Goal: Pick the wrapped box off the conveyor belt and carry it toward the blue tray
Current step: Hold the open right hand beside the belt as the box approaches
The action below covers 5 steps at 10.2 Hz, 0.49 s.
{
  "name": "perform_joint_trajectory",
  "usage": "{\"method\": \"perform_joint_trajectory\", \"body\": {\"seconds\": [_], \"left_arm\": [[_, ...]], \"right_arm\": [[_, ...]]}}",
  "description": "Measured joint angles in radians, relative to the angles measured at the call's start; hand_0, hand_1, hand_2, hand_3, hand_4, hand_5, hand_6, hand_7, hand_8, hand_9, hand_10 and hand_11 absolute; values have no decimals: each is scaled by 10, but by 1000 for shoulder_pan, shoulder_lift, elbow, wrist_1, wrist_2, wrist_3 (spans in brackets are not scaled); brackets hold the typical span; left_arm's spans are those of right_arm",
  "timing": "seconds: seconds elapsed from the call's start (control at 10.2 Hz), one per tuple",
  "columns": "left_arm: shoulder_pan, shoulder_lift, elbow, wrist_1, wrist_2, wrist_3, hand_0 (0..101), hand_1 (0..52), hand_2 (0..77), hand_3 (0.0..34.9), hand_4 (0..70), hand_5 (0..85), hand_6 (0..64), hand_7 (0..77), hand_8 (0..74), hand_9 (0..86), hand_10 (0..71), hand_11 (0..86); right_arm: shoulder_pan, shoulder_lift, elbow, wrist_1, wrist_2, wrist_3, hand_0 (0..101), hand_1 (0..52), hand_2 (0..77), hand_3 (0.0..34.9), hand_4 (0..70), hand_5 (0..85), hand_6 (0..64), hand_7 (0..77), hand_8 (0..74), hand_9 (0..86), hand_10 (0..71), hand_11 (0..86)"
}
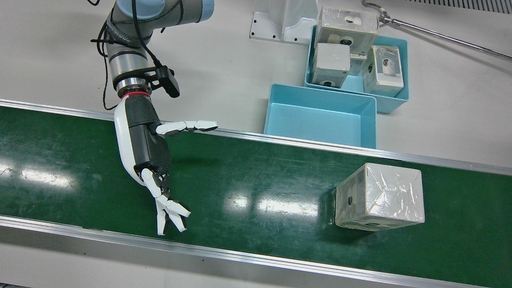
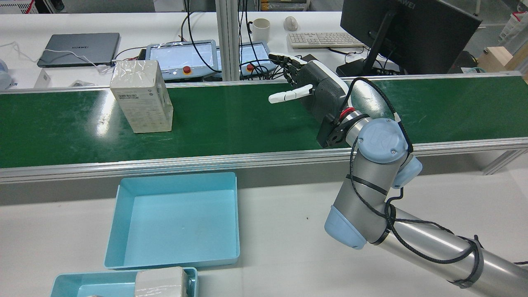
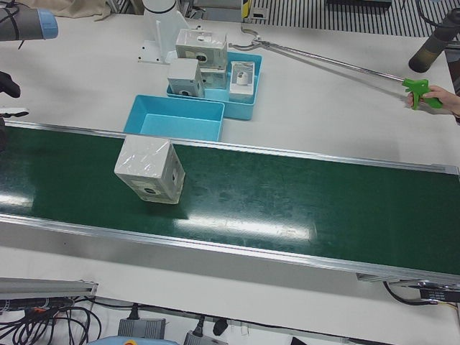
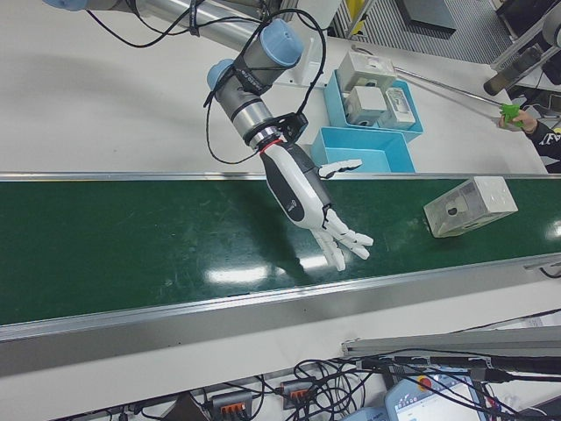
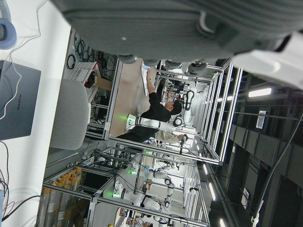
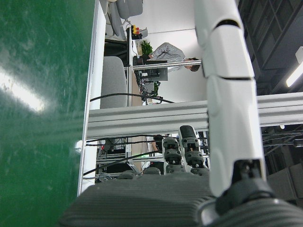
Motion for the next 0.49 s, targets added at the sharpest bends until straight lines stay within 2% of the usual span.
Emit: {"method": "perform_joint_trajectory", "body": {"seconds": [0.49], "left_arm": [[0,0,0,0,0,0,0,0,11,0,0,11,5,5,5,5,5,5]], "right_arm": [[13,-4,0,0,2,12,510,180,93,0,98,175,33,44,0,11,0,5]]}}
